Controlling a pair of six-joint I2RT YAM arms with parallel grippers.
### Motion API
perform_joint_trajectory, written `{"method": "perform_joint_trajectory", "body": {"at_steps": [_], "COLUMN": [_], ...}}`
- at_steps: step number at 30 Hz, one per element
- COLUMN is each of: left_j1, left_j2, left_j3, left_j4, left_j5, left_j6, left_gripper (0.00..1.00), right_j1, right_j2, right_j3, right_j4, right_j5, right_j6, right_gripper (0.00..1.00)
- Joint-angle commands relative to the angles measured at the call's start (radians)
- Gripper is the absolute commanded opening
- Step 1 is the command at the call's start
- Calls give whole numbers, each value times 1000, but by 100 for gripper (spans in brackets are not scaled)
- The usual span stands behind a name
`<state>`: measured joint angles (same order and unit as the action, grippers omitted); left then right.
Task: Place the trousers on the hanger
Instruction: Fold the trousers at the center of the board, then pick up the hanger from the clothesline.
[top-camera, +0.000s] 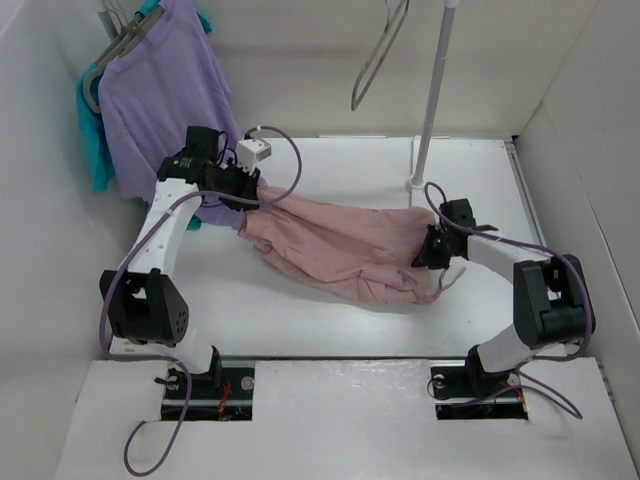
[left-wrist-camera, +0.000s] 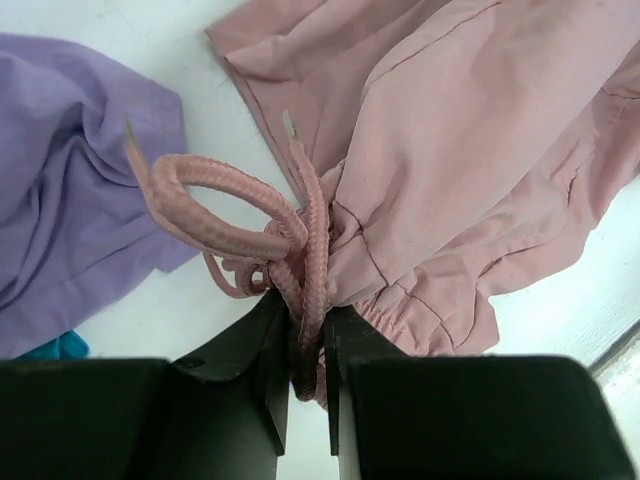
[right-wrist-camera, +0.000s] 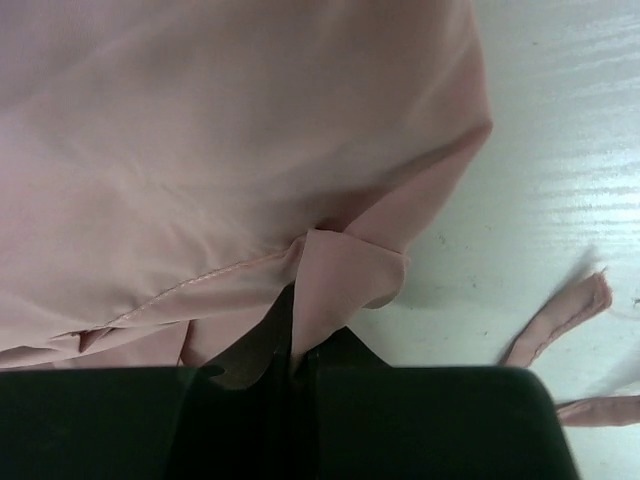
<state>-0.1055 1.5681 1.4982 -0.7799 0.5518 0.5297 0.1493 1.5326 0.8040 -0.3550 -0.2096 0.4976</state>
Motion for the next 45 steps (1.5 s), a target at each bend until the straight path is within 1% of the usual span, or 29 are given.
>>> {"method": "perform_joint_trajectory", "body": {"at_steps": [1,5,7,8,9,10,11,12,13,14,15,16,17,18,21,22,23,26,27,28,29,31,32,35,36,38,39,40,45], "left_j1": [6,6,6,6,6,6,6,6,6,6,6,6,6,6,6,6,6,6,6,6,6,6,6,6,6,6,6,6,6], "left_j2": [67,139,196,219,239,272,285,294,294,294,294,276,238,215,121,101,84,31,-8,-34,-60,-130,-146,-155,-155,-155,-167,-168,-217], "left_j3": [-13,-84,-93,-93,-93,-84,-84,-84,-84,-84,-84,-84,-84,-84,-84,-84,-66,2,16,16,26,7,-3,-24,-24,-33,-55,-67,-122], "left_j4": [-38,112,191,203,203,212,212,212,212,212,200,191,191,191,180,180,168,128,128,128,128,177,177,188,188,177,177,177,195], "left_j5": [-12,-125,-218,-237,-246,-247,-247,-247,-247,-247,-233,-233,-224,-224,-224,-224,-237,-247,-231,-214,-198,-164,-153,-153,-167,-179,-179,-179,-179], "left_j6": [-31,-91,-126,-126,-126,-126,-126,-135,-135,-135,-135,-135,-135,-135,-135,-145,-145,-155,-169,-169,-181,-200,-209,-220,-230,-231,-241,-241,-261], "left_gripper": [0,0,2,6,11,18,39,48,55,61,66,79,87,98,100,100,100,100,100,100,100,100,100,100,100,100,100,100,100], "right_j1": [-13,-34,-45,-45,-45,-45,-45,-45,-45,-54,-54,-54,-54,-54,-54,-54,-54,-54,-54,-54,-54,-45,-36,-25,-1,19,44,58,116], "right_j2": [29,50,50,50,50,40,31,11,1,-9,-23,-61,-87,-145,-239,-267,-316,-361,-373,-373,-373,-373,-373,-332,-312,-231,-195,-114,96], "right_j3": [40,61,81,99,109,109,122,135,135,150,168,178,187,211,267,317,345,478,518,556,634,711,775,845,875,917,998,1047,1276], "right_j4": [28,28,10,-11,-24,-33,-42,-58,-68,-82,-114,-130,-143,-171,-222,-254,-269,-332,-344,-345,-345,-293,-219,-57,71,177,207,208,228], "right_j5": [6,-5,-2,10,19,33,33,33,33,42,42,56,67,67,108,122,131,142,127,69,32,-69,-95,-196,-226,-266,-266,-266,-228], "right_j6": [-31,-73,-85,-99,-117,-129,-140,-161,-172,-182,-182,-182,-182,-182,-182,-173,-163,-148,-134,-123,-110,-47,-15,129,163,245,257,257,295], "right_gripper": [0,0,7,10,17,21,27,46,56,63,67,72,74,75,78,78,79,79,79,79,78,78,76,76,76,76,76,76,79]}}
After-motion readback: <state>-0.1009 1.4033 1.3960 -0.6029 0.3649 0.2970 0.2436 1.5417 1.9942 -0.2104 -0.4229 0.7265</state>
